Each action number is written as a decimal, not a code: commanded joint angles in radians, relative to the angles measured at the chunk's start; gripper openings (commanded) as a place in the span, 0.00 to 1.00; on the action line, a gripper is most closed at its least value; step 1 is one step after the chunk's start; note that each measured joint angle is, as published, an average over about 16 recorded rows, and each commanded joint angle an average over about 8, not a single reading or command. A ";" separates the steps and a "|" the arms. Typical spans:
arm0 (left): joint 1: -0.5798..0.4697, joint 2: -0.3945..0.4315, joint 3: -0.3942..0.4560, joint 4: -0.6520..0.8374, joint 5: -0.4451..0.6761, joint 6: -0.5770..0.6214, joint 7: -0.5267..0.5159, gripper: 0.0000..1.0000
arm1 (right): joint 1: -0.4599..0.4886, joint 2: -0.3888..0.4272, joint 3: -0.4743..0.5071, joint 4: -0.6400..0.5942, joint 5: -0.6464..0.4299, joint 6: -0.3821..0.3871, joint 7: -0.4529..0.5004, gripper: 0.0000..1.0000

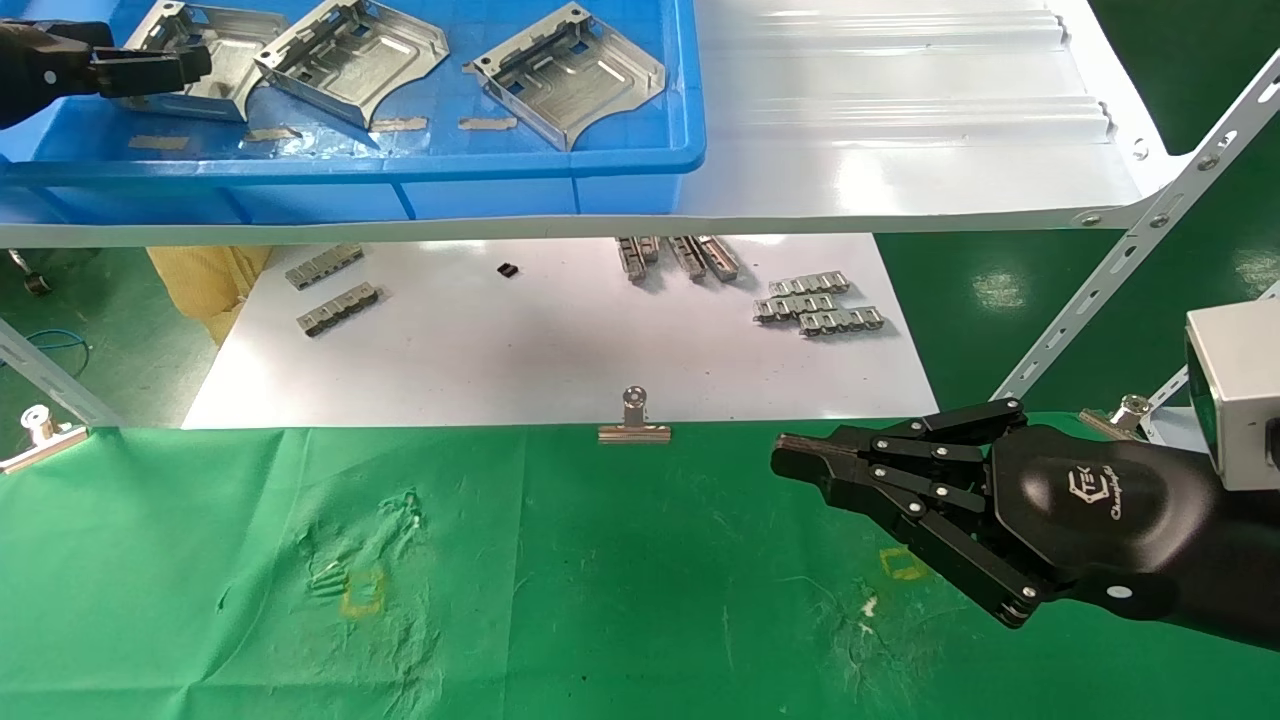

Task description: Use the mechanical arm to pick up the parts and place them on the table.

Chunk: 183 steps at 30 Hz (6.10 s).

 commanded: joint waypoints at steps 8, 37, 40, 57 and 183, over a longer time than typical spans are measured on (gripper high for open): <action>0.004 0.004 -0.008 0.010 -0.016 0.001 0.022 0.00 | 0.000 0.000 0.000 0.000 0.000 0.000 0.000 0.00; 0.025 -0.020 -0.049 -0.071 -0.055 -0.071 0.074 0.00 | 0.000 0.000 0.000 0.000 0.000 0.000 0.000 0.00; 0.035 -0.029 -0.061 -0.106 -0.070 -0.082 0.083 0.00 | 0.000 0.000 0.000 0.000 0.000 0.000 0.000 0.00; 0.141 -0.119 -0.184 -0.324 -0.435 0.329 0.340 0.00 | 0.000 0.000 0.000 0.000 0.000 0.000 0.000 0.00; 0.559 -0.315 0.124 -0.630 -0.395 0.312 0.954 1.00 | 0.000 0.000 0.000 0.000 0.000 0.000 0.000 0.00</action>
